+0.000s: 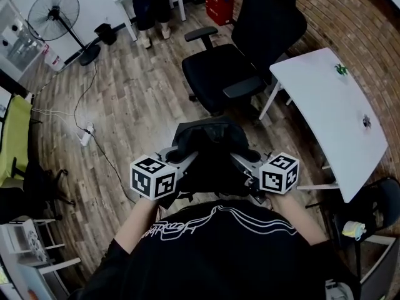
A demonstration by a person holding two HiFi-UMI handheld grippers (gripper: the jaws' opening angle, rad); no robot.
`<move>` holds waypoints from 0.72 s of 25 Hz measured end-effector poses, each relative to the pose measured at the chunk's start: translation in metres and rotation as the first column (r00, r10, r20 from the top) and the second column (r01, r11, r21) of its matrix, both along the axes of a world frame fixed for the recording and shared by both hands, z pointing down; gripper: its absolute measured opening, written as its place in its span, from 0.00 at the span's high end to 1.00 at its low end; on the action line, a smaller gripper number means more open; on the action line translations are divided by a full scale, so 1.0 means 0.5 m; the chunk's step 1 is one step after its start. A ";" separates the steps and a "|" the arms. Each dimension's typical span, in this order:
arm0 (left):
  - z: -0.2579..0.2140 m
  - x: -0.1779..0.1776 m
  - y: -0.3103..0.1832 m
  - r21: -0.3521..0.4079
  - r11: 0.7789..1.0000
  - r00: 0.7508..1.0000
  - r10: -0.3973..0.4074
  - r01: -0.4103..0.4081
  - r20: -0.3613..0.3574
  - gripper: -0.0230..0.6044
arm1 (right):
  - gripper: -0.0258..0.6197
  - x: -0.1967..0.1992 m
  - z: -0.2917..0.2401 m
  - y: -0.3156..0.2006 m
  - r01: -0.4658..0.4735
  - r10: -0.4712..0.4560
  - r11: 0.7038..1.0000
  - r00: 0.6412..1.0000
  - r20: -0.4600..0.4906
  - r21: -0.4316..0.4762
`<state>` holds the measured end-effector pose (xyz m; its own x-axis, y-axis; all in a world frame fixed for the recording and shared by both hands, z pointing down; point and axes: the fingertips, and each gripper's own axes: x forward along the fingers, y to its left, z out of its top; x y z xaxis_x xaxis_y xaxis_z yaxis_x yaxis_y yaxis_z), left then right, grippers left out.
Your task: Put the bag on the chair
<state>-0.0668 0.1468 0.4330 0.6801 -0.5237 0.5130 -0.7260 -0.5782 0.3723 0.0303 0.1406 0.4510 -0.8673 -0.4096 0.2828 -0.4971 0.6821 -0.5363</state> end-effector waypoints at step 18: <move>0.033 -0.126 -0.318 -0.053 0.996 0.997 0.068 -0.069 -0.028 0.83 | 0.91 -0.126 0.027 -0.297 -0.108 0.106 0.993 0.994 -0.029 -0.051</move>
<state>-0.1296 -0.0123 0.4495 0.7268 -0.4474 0.5211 -0.6751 -0.6049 0.4223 -0.0327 -0.0080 0.4645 -0.8113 -0.4837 0.3282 -0.5799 0.5957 -0.5557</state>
